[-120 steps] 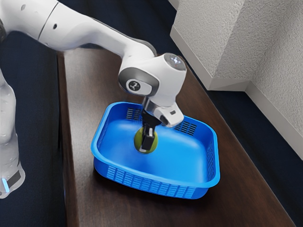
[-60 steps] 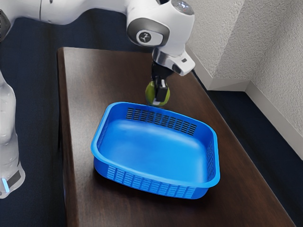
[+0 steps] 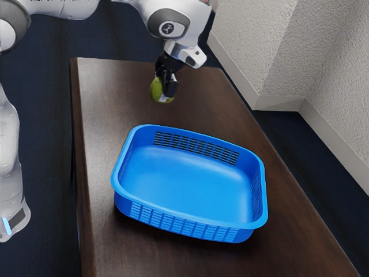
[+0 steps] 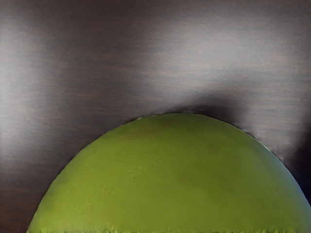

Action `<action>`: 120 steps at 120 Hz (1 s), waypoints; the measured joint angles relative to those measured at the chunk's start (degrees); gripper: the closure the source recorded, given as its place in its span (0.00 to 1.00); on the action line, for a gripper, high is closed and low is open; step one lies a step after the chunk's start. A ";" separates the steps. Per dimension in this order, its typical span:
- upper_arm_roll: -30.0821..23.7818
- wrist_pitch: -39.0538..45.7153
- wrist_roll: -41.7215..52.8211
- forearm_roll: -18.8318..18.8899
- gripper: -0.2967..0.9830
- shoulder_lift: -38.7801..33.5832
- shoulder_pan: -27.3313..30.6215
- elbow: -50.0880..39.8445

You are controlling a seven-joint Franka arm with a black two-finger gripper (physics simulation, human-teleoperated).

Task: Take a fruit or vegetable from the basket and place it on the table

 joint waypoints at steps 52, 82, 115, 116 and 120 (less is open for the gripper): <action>3.64 5.61 5.24 -0.65 0.32 2.53 0.15 -4.80; 3.73 7.12 7.22 -1.86 0.24 3.00 0.21 -5.61; 3.65 8.66 8.65 -2.47 0.23 3.07 0.23 -5.99; 3.64 8.68 8.68 -2.49 0.23 3.07 0.25 -5.98; 3.59 8.77 8.81 -2.57 0.23 3.07 0.26 -5.98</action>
